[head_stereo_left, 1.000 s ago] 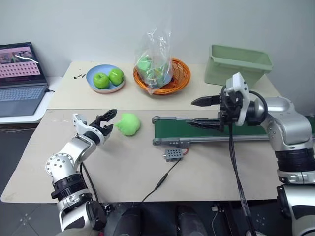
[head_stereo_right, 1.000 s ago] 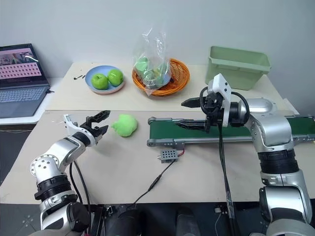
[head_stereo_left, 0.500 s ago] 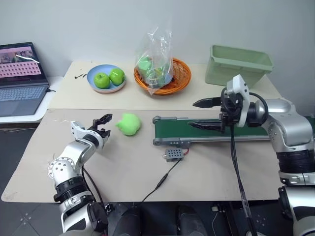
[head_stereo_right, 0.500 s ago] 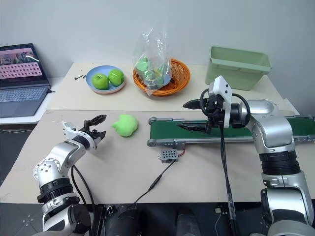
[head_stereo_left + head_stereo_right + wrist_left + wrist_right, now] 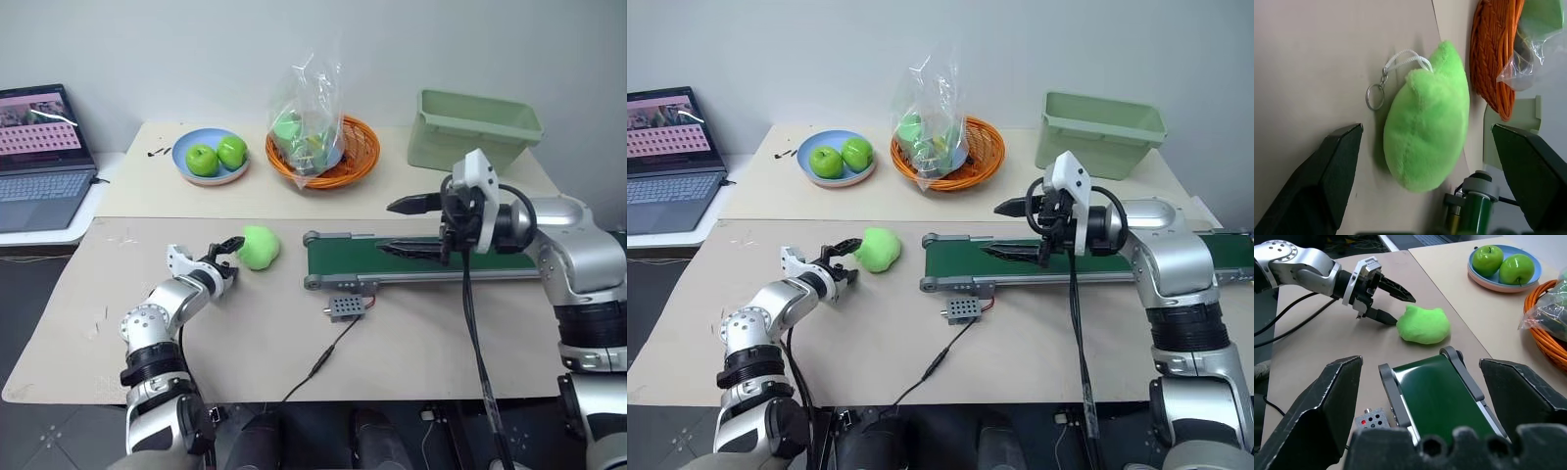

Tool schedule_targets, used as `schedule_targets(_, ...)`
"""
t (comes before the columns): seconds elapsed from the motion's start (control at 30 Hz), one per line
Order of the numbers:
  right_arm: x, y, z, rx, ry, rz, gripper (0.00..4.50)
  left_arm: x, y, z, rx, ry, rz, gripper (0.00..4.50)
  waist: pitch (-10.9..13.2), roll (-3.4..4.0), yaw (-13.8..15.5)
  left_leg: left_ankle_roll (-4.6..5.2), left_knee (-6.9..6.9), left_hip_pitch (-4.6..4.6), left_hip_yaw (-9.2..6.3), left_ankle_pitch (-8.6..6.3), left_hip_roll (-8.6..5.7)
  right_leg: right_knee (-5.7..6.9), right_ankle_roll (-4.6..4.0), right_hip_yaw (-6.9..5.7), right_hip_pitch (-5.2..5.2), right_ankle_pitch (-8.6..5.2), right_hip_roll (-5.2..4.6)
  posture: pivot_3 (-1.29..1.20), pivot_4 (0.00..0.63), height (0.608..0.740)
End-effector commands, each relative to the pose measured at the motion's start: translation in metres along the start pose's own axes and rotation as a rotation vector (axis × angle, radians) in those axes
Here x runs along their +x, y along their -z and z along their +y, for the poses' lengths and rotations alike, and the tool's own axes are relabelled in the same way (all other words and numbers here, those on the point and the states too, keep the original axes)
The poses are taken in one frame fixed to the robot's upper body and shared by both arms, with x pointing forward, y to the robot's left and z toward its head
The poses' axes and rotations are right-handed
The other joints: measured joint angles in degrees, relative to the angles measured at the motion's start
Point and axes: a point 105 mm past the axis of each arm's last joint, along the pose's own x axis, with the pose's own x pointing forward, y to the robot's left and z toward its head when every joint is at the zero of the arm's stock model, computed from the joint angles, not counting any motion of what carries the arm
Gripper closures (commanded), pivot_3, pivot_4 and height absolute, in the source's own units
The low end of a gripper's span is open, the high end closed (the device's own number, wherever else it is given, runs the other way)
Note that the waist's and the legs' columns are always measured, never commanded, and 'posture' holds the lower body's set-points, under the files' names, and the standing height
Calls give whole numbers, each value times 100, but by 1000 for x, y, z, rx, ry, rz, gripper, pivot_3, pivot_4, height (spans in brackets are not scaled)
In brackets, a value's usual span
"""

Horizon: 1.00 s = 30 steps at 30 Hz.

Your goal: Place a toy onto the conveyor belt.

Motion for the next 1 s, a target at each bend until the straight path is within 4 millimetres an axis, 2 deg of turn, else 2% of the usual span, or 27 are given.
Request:
schedule_targets(0.03, -9, -15, -1, -51, 25, -24, 0, 7, -2, -9, 31, 26, -2, 12, 0, 0, 4, 0, 0, 0, 1, 0, 0, 0, 0, -1, 0, 0, 0, 0, 150, 740)
schedule_targets(0.27, -10, -16, -1, -61, 29, -16, 0, 20, 6, -11, 51, 39, 32, 12, 0, 0, 17, 0, 0, 0, 5, 0, -1, -1, 0, -4, 4, 0, 0, 0, 150, 740)
schedule_targets(0.3, -10, -17, -1, -63, 30, -13, 0, 22, 8, -12, 55, 45, 38, 534, 0, 0, 20, 0, 0, 0, 6, 0, -1, -2, 0, -5, 4, 0, -1, 0, 150, 740)
schedule_targets(0.37, -11, -16, -1, -67, 32, -9, 0, 25, 11, -13, 60, 52, 47, 984, 0, 0, 15, 0, 0, 0, 6, 0, -1, -2, 0, -6, 4, 0, 0, 0, 150, 740)
schedule_targets(0.53, -12, -17, -1, -70, 33, -4, 0, 26, 9, -14, 84, 55, 36, 2962, 0, 0, 12, 0, 0, -3, 5, 0, 0, -3, 0, -6, 2, 0, -1, 0, 150, 740)
schedule_targets(0.67, -11, -17, -1, -71, 29, 1, 0, 22, -1, -35, 140, 120, -25, 4439, 0, -1, 11, 0, 0, -3, 1, 0, 0, -2, 0, -6, 2, 0, -1, 0, 150, 740)
schedule_targets(0.83, -9, -17, -2, -71, 21, -1, 0, 5, -19, -83, 204, 300, -145, 4439, 1, -1, 12, 0, 0, -7, -6, 0, 1, -3, 0, -5, -1, 0, -2, 0, 150, 740)
schedule_targets(0.9, -8, -17, -3, -71, 18, -1, 0, -10, -29, -113, 319, 398, -234, 4439, 1, -2, 9, -1, 0, -10, -10, 0, 1, -4, 0, -5, -3, 0, -2, 0, 150, 740)
schedule_targets(0.93, -8, -17, -3, -72, 17, -2, 0, -19, -32, -125, 430, 427, -284, 4439, 1, -3, 6, -1, 0, -11, -11, 0, 1, -4, 0, -5, -5, 0, -2, 0, 150, 740)
schedule_targets(1.0, -7, -18, -3, -73, 12, -4, 0, -25, -30, -128, 655, 371, -322, 4439, 1, -2, 3, -2, -1, -12, -6, 0, 1, -7, 0, -4, -6, 0, -1, 0, 150, 740)
